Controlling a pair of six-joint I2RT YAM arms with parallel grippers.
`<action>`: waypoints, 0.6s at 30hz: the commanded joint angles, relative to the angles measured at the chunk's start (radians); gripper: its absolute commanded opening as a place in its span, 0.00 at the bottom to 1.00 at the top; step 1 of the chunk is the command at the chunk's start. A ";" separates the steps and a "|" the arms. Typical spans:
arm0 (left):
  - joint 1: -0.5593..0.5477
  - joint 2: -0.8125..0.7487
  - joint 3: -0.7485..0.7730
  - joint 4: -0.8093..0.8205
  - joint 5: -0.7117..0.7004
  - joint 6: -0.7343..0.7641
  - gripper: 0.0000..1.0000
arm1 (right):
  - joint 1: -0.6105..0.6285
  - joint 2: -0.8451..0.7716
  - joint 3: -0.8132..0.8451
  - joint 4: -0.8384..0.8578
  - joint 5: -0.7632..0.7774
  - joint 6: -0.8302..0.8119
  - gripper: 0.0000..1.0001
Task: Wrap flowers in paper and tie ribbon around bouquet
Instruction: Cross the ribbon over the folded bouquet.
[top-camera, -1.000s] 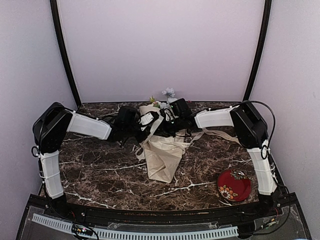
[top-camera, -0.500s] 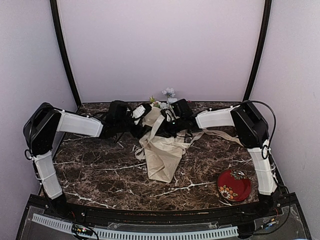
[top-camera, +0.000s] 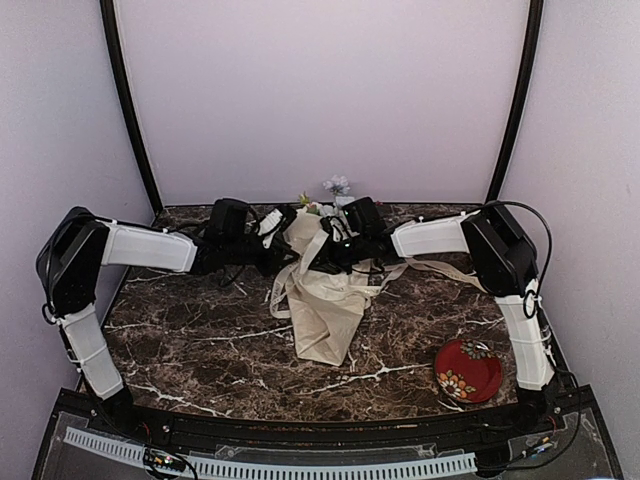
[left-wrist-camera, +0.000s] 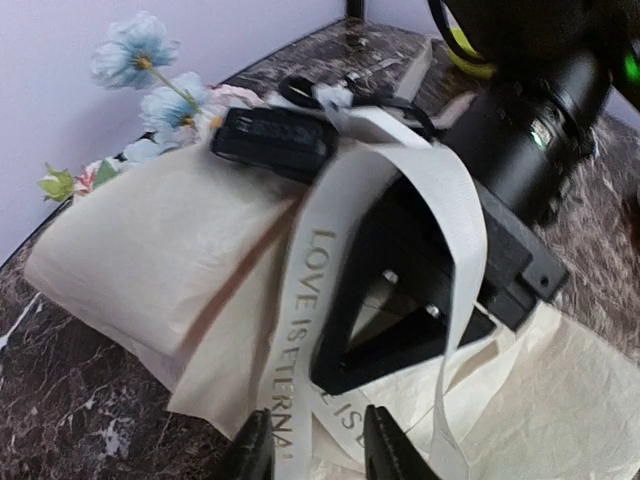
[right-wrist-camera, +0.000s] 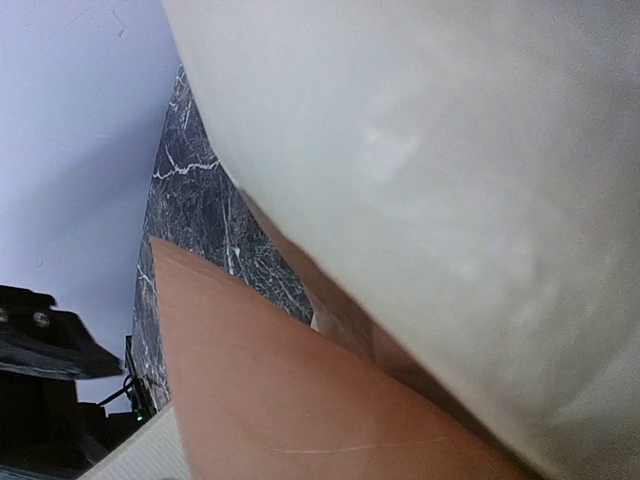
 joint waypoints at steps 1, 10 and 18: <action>-0.003 0.044 0.013 -0.039 0.130 -0.082 0.42 | -0.005 -0.027 0.000 0.026 -0.007 -0.008 0.09; -0.002 0.121 0.045 -0.033 0.205 -0.115 0.54 | -0.005 -0.030 0.005 0.019 -0.005 -0.019 0.08; -0.003 0.160 0.061 -0.045 0.170 -0.116 0.49 | -0.005 -0.030 0.010 0.016 -0.005 -0.025 0.07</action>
